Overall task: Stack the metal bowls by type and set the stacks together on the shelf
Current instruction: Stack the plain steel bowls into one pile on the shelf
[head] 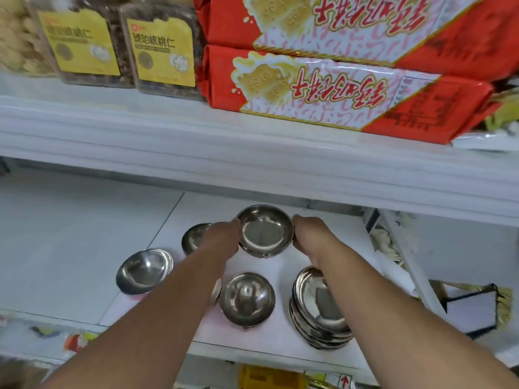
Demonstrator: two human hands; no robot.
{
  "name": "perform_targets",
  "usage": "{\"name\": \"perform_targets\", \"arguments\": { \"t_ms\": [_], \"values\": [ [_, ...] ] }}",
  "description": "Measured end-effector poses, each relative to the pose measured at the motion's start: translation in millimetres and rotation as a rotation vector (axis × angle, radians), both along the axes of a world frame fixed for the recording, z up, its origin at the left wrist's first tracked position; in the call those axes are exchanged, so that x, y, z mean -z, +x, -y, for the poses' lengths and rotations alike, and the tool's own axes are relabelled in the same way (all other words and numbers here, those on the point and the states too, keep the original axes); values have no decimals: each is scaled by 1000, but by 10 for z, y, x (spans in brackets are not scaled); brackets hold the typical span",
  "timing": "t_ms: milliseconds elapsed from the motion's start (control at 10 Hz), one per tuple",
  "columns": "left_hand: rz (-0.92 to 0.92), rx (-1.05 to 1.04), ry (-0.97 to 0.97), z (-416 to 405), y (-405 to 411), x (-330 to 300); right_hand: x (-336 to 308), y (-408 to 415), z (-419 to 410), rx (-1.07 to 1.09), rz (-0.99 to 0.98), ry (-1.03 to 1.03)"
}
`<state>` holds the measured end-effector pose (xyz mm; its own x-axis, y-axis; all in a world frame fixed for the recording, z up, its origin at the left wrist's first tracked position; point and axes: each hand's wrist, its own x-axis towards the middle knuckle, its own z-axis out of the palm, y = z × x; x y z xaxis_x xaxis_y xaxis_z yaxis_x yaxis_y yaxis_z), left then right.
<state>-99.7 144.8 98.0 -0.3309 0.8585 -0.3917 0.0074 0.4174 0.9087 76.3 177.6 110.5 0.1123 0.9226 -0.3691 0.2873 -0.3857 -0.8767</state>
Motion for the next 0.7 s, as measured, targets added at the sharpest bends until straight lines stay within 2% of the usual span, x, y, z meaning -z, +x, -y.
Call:
{"name": "perform_targets", "arguments": {
  "t_ms": [200,400,500,700],
  "values": [
    [263,55,121,361,291,-222,-222,460,483,79,-65,130],
    [294,195,125,773,612,-286,-325,800,1025,218,-115,150],
    [247,216,171,858,685,-206,-316,916,1206,257,-141,142],
    [187,267,140,944,858,-119,-197,1105,1342,298,-158,114]
  ]
}}
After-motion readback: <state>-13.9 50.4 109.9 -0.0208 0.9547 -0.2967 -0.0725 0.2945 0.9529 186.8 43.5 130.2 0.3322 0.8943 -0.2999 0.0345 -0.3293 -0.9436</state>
